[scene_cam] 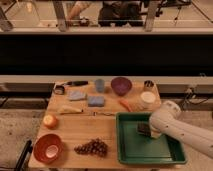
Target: Wipe tray with eraser
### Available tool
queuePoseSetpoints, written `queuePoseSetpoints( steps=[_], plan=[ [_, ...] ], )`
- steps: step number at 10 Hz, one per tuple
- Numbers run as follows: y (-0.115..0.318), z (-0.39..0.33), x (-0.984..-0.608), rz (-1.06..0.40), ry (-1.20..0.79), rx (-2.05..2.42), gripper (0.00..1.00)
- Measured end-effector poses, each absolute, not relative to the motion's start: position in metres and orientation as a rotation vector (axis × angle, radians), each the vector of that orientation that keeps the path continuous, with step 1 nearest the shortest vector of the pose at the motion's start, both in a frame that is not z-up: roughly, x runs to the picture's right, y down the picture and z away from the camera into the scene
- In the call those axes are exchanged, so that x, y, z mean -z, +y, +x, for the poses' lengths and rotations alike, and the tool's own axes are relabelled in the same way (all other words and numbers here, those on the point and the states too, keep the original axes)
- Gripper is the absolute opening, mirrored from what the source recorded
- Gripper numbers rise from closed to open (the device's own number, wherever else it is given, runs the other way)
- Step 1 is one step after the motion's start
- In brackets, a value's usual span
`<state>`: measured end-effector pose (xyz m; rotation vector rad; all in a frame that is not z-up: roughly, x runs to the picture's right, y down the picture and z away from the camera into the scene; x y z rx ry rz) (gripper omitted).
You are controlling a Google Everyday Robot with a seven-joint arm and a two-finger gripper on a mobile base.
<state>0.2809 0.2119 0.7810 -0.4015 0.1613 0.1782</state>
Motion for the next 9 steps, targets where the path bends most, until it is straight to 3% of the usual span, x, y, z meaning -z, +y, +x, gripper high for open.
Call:
queuePoseSetpoints(
  steps=[6, 9],
  plan=[
    [0.228, 0.256, -0.722, -0.340, 0.095, -0.170, 0.00],
    [0.228, 0.247, -0.720, -0.334, 0.093, -0.155, 0.26]
  ],
)
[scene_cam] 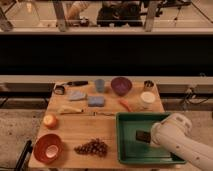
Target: Wipe tray with eraser
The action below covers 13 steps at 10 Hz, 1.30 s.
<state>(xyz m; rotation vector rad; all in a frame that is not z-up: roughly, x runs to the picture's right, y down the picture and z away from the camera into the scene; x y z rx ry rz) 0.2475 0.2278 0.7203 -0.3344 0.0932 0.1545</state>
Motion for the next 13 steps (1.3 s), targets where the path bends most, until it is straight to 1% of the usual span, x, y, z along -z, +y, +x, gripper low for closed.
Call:
queuePoseSetpoints(
  steps=[1, 3, 4, 5, 6, 8, 13],
  plan=[
    [0.231, 0.245, -0.724, -0.326, 0.105, -0.149, 0.38],
    [0.240, 0.247, -0.731, -0.314, 0.140, -0.146, 0.56],
    [0.246, 0.251, -0.735, -0.310, 0.160, -0.151, 0.68],
    [0.248, 0.254, -0.736, -0.307, 0.171, -0.157, 0.74],
    [0.249, 0.255, -0.737, -0.303, 0.175, -0.164, 0.79],
    [0.250, 0.260, -0.735, -0.290, 0.172, -0.202, 0.80],
    [0.232, 0.258, -0.722, -0.261, 0.145, -0.216, 0.80]
  ],
)
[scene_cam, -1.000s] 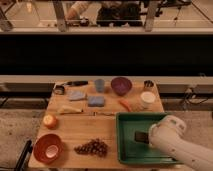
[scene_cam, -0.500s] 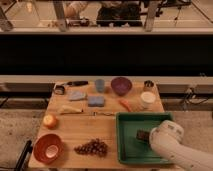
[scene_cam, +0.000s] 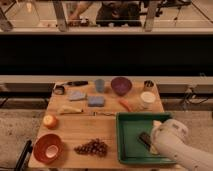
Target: Wipe tray with eraser
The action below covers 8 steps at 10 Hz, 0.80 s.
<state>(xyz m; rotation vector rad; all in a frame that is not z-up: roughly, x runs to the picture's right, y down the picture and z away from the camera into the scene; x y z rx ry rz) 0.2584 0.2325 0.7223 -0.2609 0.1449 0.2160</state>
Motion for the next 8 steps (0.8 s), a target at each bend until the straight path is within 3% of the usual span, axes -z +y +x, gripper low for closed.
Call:
queuePoseSetpoints(
  steps=[8],
  plan=[
    [0.203, 0.318, -0.689, -0.347, -0.056, -0.364, 0.80]
  ],
)
